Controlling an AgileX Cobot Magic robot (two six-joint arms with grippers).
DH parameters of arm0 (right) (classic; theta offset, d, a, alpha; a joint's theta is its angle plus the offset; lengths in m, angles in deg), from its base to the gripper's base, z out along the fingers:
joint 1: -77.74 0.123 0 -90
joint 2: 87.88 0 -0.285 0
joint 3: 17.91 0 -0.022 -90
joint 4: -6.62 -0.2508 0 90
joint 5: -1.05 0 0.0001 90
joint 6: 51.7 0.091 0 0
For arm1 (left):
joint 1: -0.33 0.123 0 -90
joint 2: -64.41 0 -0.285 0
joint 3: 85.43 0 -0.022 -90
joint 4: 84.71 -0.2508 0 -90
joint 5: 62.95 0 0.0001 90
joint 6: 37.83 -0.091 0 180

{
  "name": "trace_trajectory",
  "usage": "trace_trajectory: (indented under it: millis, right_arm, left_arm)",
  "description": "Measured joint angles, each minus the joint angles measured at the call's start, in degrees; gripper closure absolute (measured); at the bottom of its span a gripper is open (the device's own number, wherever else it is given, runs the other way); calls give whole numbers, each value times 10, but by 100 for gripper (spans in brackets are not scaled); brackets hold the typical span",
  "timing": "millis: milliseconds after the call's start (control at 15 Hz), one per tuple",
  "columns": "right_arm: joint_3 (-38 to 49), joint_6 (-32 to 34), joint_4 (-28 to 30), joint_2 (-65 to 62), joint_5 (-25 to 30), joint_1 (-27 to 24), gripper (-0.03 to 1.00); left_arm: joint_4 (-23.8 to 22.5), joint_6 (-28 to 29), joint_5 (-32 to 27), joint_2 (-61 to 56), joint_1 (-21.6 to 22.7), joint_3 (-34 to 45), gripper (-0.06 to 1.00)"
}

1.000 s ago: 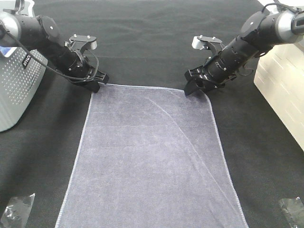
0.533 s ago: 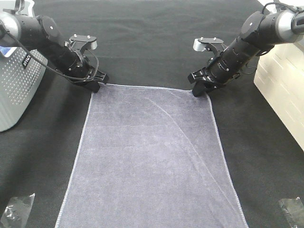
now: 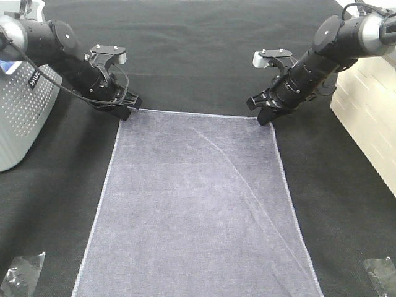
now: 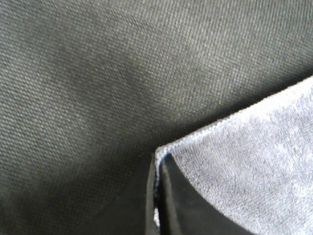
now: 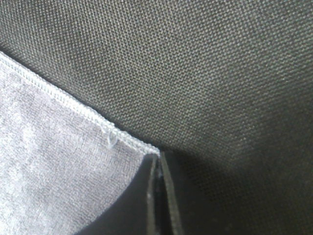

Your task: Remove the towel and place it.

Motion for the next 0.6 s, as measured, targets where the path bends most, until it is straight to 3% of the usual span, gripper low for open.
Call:
trace_trajectory:
  millis: [333, 600]
  right_arm:
    - [-96, 5, 34, 21, 10, 0, 95]
    - [-156, 12, 37, 21, -22, 0, 95]
  left_arm:
    - [1, -2, 45, 0, -1, -3, 94]
    - [1, -2, 65, 0, -1, -46, 94]
